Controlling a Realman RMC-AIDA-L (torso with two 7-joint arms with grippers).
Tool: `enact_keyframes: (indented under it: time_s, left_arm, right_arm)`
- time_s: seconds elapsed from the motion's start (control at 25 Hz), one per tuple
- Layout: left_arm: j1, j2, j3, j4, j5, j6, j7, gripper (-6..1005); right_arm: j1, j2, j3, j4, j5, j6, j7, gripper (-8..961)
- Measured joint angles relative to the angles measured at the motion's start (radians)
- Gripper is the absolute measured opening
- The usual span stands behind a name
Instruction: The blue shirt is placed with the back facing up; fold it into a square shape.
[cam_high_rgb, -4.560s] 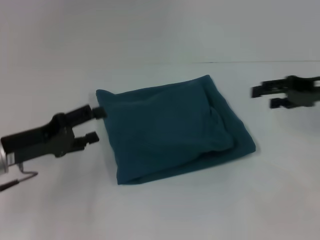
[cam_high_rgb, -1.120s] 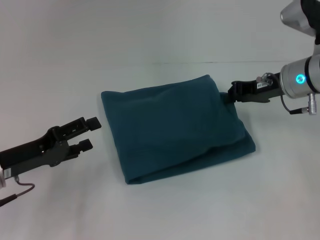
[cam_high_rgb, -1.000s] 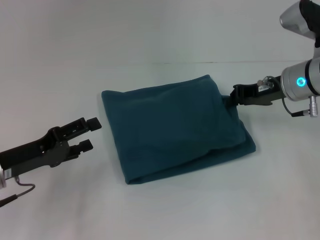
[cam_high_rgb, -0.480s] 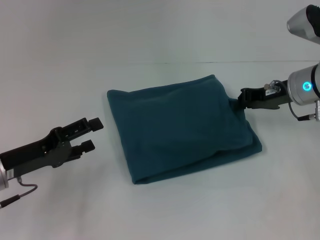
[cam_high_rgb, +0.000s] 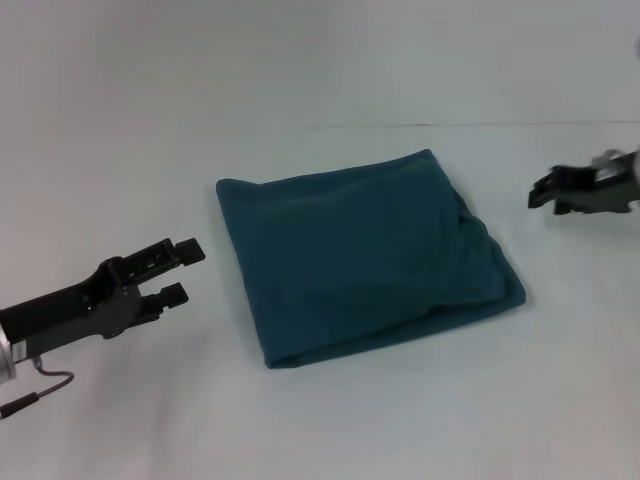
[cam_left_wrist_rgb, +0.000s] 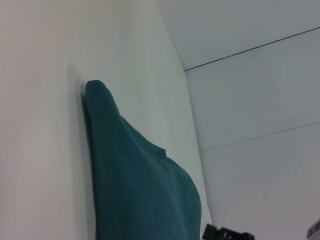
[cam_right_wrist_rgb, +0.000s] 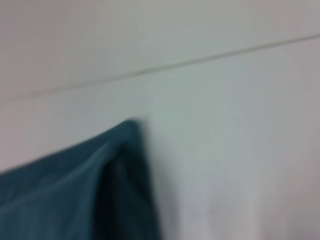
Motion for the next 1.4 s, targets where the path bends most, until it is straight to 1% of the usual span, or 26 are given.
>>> enact_keyframes:
  time_s: [0.08,0.12,0.16,0.2,0.24,0.36,0.44,0.52,0.6,0.68,0.8,0.96,1.24,1.4]
  left_arm:
    - [0.0,0.0,0.002,0.001,0.004,0.01,-0.011,933]
    - [0.0,0.001,0.006,0.003,0.01,0.021,-0.022,933]
    - [-0.001,0.002,0.009,0.007,0.021,0.033,-0.036,933]
    - [-0.002,0.003,0.011,0.011,0.037,0.052,-0.055,933]
    - [-0.005,0.003,0.014,0.017,0.061,0.073,-0.08,933]
    - [-0.009,0.001,0.033,0.038,0.119,0.118,-0.162,933]
    - [-0.009,-0.007,0.052,0.046,0.132,0.116,-0.202,933]
    - [-0.014,-0.017,0.075,0.047,0.137,0.083,-0.235,933]
    - [-0.027,-0.027,0.102,0.038,0.138,0.041,-0.254,933]
    - [-0.045,-0.031,0.138,0.019,0.14,-0.01,-0.271,933]
    - [-0.079,-0.031,0.193,-0.025,0.155,-0.104,-0.304,933]
    - [-0.113,-0.032,0.205,-0.063,0.176,-0.185,-0.322,933]
    - [-0.159,-0.033,0.238,-0.117,0.183,-0.248,-0.324,932]
    - [-0.17,-0.035,0.243,-0.129,0.182,-0.259,-0.323,930]
  right_arm:
    - [-0.016,-0.033,0.038,-0.013,0.047,-0.069,-0.018,208]
    - [-0.028,-0.054,0.067,-0.024,0.088,-0.129,-0.04,249]
    - [-0.049,-0.082,0.101,-0.047,0.159,-0.243,-0.09,290]
    - [-0.049,-0.082,0.101,-0.047,0.159,-0.243,-0.09,330]
    - [-0.062,-0.094,0.116,-0.059,0.199,-0.313,-0.118,371]
    - [-0.091,-0.115,0.146,-0.079,0.284,-0.468,-0.182,429]
    - [-0.105,-0.122,0.161,-0.083,0.319,-0.532,-0.213,431]
    - [-0.12,-0.128,0.177,-0.083,0.347,-0.581,-0.238,433]
    - [-0.128,-0.129,0.188,-0.083,0.365,-0.603,-0.251,434]
    - [-0.134,-0.13,0.193,-0.082,0.376,-0.612,-0.258,434]
    - [-0.14,-0.126,0.201,-0.078,0.385,-0.62,-0.269,433]
    - [-0.144,-0.125,0.205,-0.072,0.385,-0.622,-0.273,433]
    - [-0.153,-0.123,0.215,-0.073,0.386,-0.624,-0.273,434]
    - [-0.154,-0.123,0.219,-0.072,0.387,-0.628,-0.273,434]
